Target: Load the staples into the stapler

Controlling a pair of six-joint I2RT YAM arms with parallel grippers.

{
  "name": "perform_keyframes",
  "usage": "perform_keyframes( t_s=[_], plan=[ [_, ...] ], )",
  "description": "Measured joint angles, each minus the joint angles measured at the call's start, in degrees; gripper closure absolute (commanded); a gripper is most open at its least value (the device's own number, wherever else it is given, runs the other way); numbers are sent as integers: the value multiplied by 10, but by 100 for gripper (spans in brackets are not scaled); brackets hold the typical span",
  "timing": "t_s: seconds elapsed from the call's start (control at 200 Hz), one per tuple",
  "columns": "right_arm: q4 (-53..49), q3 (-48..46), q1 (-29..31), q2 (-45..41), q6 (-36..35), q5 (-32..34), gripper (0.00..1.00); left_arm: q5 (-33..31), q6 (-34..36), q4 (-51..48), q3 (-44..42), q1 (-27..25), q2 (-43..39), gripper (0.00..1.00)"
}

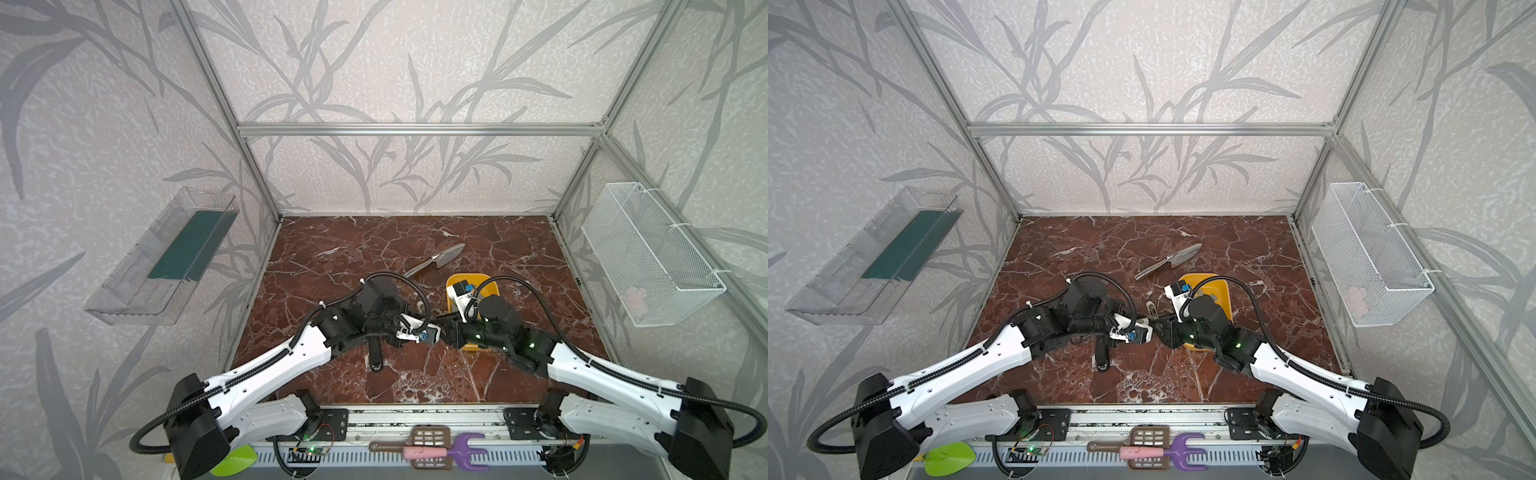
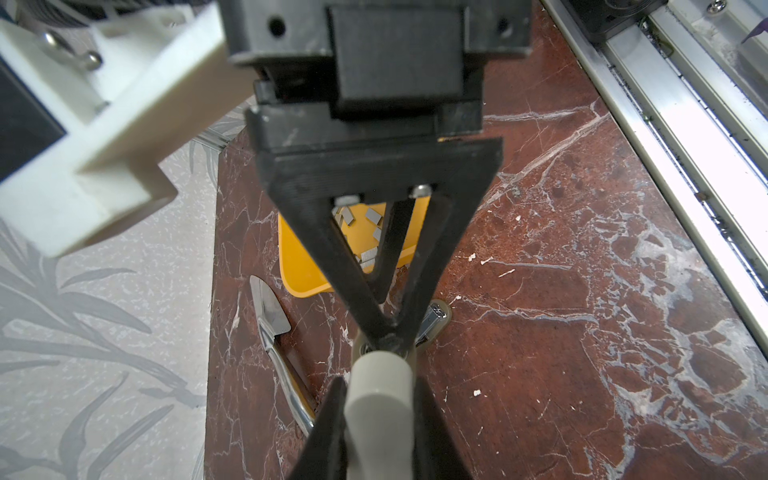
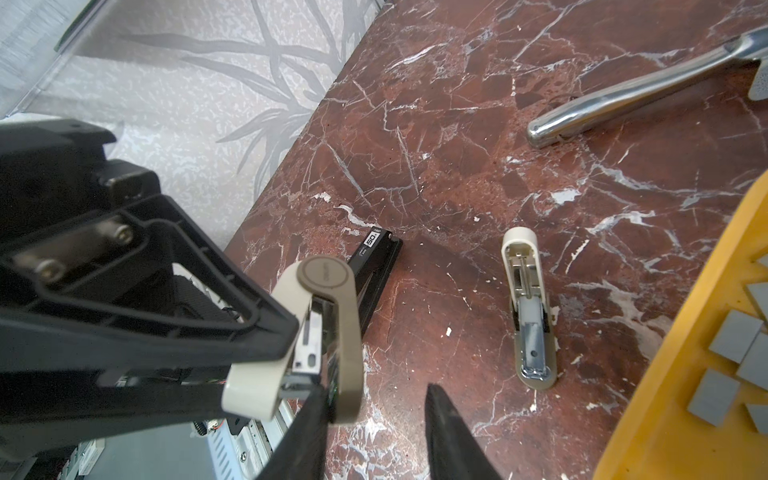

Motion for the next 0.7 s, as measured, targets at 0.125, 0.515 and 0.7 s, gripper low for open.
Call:
perform_keyframes(
  t_s=[0.125, 0.515, 0.7],
  plan=[
    [0, 4, 0, 5, 2, 0, 62, 0, -2, 0, -1, 0, -4, 100],
    [-9, 9, -1, 44, 10, 25, 67, 45, -7, 22, -3, -7, -37, 100],
    [-9, 9, -1, 45, 12, 30, 67, 52, -7, 28, -3, -7, -39, 100]
  ],
)
